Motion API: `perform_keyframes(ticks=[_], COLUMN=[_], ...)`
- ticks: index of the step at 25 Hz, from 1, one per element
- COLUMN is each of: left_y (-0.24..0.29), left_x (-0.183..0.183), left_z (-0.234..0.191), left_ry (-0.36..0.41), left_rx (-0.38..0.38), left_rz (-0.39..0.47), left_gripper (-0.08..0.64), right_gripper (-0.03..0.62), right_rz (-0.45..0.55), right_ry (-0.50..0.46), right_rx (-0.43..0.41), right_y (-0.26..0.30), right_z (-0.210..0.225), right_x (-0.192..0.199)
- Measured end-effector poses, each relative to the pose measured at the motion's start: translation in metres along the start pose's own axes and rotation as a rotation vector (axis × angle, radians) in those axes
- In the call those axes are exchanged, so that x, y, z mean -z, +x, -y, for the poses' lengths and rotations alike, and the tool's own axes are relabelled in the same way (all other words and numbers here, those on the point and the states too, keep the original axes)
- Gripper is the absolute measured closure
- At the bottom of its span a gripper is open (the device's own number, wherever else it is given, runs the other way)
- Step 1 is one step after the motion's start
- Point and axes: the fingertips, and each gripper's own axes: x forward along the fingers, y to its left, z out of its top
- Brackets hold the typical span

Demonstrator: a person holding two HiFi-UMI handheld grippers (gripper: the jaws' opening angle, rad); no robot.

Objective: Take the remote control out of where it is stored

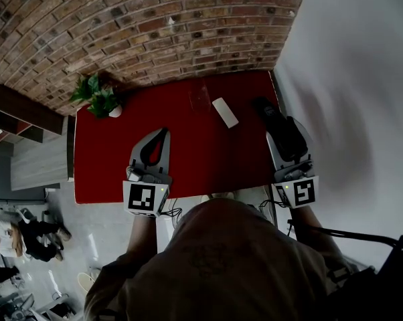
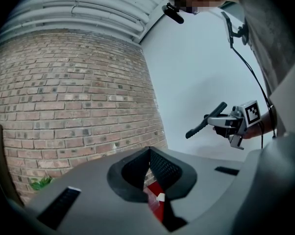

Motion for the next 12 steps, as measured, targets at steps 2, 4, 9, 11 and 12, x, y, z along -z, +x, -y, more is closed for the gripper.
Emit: perform_keyframes(ticks=[2, 4, 9, 11, 12], left_y=[-0.001, -0.003, -0.008, -0.008, -0.008], left_x=[0.000, 0.002, 0.012, 0.008, 0.010], left_z=[0.000, 0.000, 0.000, 0.001, 0.002], left_ry=[0.006, 0.008, -0.002, -0.003, -0.002], left_rx=[0.004, 0.009, 0.011, 0.014, 0.014], left_rz=[0.000, -0.004, -0.019, -0.007, -0.012], left_gripper=[0.549, 0.549, 0.549, 0.549, 0.549], right_gripper=[0.345, 0.345, 0.345, 0.345, 0.345], right_rz=[-0.008, -0.014, -0.031, -0.038, -0.040], right_ry=[0.008, 0.015, 0.009, 0.001, -0.002], right_rx=[0.009, 0.014, 0.009, -0.001, -0.006], right_y=[-0.003, -0.005, -0.008, -0.007, -0.006], right_z=[-0.001, -0.002, -0.007, -0.009, -0.010], right_x=[0.001, 0.003, 0.006, 0.008, 0.009])
